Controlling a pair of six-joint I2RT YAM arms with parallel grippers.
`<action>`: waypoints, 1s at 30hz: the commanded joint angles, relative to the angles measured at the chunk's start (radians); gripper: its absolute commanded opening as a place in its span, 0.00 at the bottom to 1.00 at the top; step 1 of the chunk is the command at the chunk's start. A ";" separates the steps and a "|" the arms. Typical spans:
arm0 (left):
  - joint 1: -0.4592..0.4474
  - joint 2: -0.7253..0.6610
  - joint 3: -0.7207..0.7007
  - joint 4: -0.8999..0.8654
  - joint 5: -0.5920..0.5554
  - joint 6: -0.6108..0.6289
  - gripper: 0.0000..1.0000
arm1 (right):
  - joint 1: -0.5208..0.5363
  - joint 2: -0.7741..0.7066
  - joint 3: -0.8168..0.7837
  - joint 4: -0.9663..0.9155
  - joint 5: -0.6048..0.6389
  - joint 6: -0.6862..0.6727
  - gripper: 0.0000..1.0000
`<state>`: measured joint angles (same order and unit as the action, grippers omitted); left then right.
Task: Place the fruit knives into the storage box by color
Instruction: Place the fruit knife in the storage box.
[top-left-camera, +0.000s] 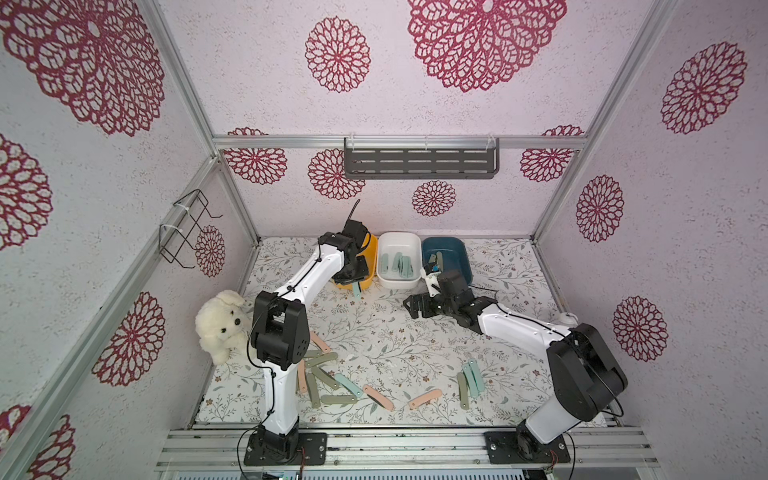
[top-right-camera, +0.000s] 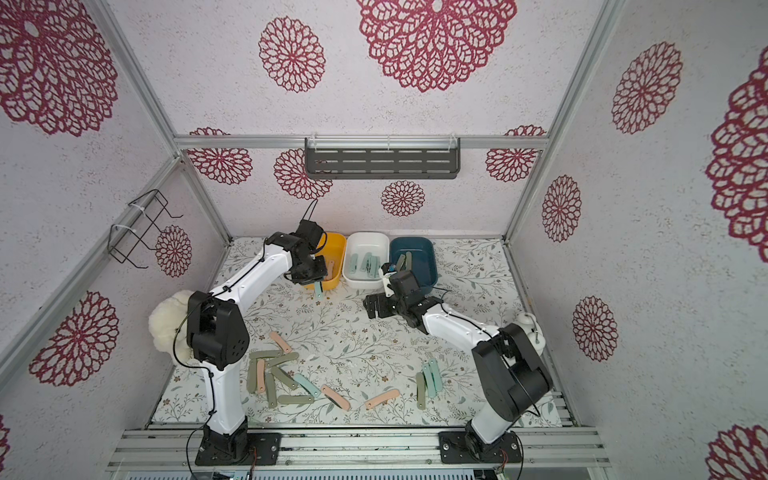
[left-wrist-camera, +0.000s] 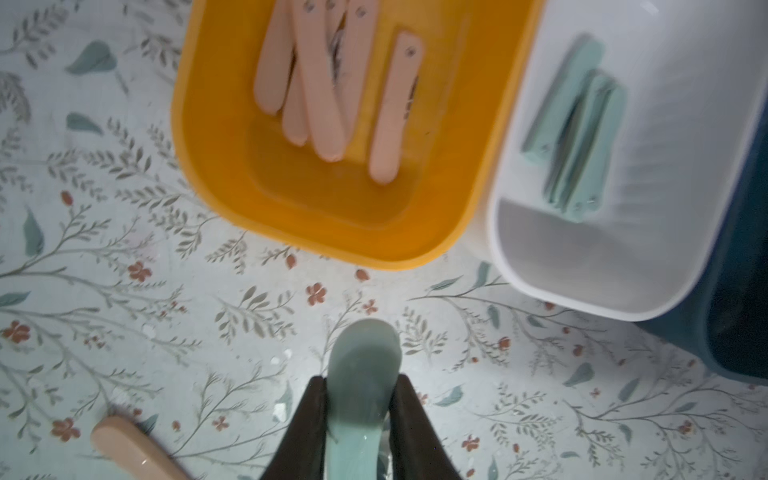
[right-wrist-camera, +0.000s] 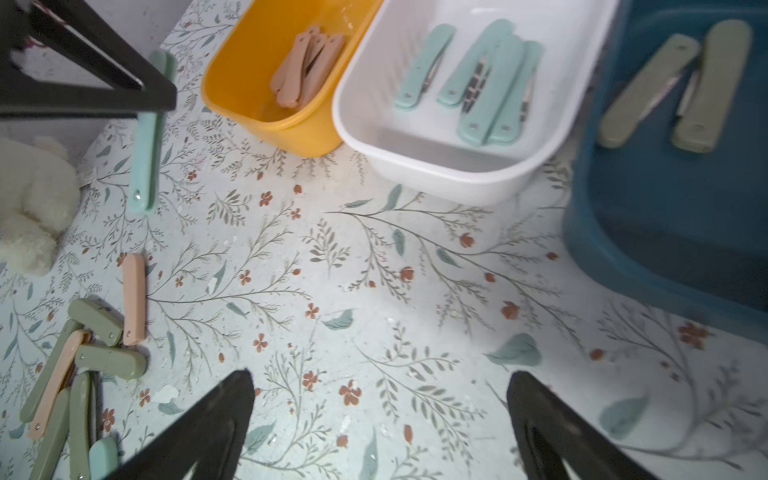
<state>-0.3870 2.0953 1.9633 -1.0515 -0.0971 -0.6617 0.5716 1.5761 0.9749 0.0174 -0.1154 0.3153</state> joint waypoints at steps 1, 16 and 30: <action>-0.035 0.129 0.190 -0.048 -0.027 0.020 0.21 | -0.041 -0.088 -0.059 -0.021 0.018 0.036 0.99; -0.108 0.517 0.596 0.271 -0.060 0.075 0.21 | -0.131 -0.246 -0.198 -0.238 0.015 0.078 0.99; -0.131 0.420 0.588 0.233 -0.002 0.109 0.75 | -0.066 -0.405 -0.319 -0.516 0.105 0.360 0.91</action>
<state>-0.4988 2.6434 2.5572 -0.8116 -0.1265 -0.5625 0.4866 1.2331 0.6651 -0.4065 -0.0704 0.5636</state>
